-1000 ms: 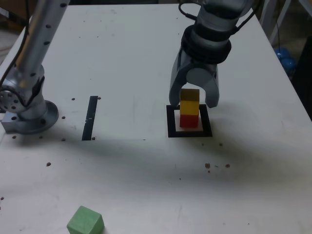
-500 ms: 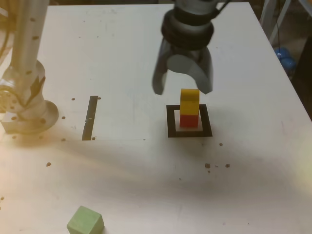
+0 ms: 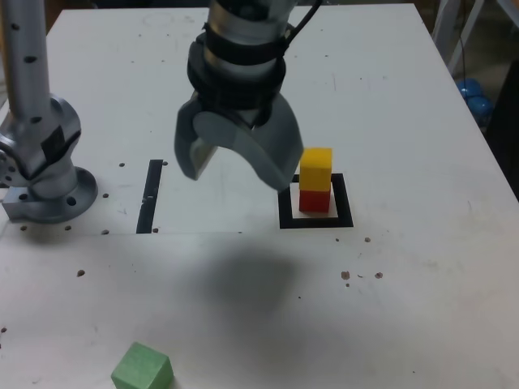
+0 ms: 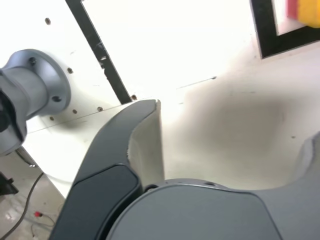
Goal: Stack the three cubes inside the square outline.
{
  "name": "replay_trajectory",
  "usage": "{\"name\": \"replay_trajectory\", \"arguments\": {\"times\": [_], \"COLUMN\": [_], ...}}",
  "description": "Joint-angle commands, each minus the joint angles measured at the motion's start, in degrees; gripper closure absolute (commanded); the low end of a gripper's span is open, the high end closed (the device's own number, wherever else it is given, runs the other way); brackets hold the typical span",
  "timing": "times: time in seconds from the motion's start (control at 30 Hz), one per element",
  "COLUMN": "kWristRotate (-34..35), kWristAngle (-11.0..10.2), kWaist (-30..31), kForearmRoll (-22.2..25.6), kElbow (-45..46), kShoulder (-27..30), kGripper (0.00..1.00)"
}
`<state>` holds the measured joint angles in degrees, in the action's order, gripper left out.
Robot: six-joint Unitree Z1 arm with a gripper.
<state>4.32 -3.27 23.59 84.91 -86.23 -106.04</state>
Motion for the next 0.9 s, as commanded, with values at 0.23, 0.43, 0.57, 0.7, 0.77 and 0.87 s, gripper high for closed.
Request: {"name": "replay_trajectory", "arguments": {"times": [0.23, 0.43, 0.57, 0.7, 0.77, 0.87], "kWristRotate": [4.5, 7.8, 10.1, 12.3, 13.3, 14.5], "kWristAngle": [3.8, 6.0, 7.4, 8.7, 9.3, 10.2], "kWaist": [10.5, 16.6, 20.0, 22.8, 23.8, 25.3], "kForearmRoll": [-1.7, -4.1, -5.7, -7.3, -8.1, -9.3], "kElbow": [4.8, 6.5, 7.3, 7.7, 7.9, 8.1], "kShoulder": [3.8, 3.7, 3.0, 1.9, 1.2, 0.0], "kGripper": [0.01, 0.01, 0.01, 0.01, 0.01, 0.01]}}
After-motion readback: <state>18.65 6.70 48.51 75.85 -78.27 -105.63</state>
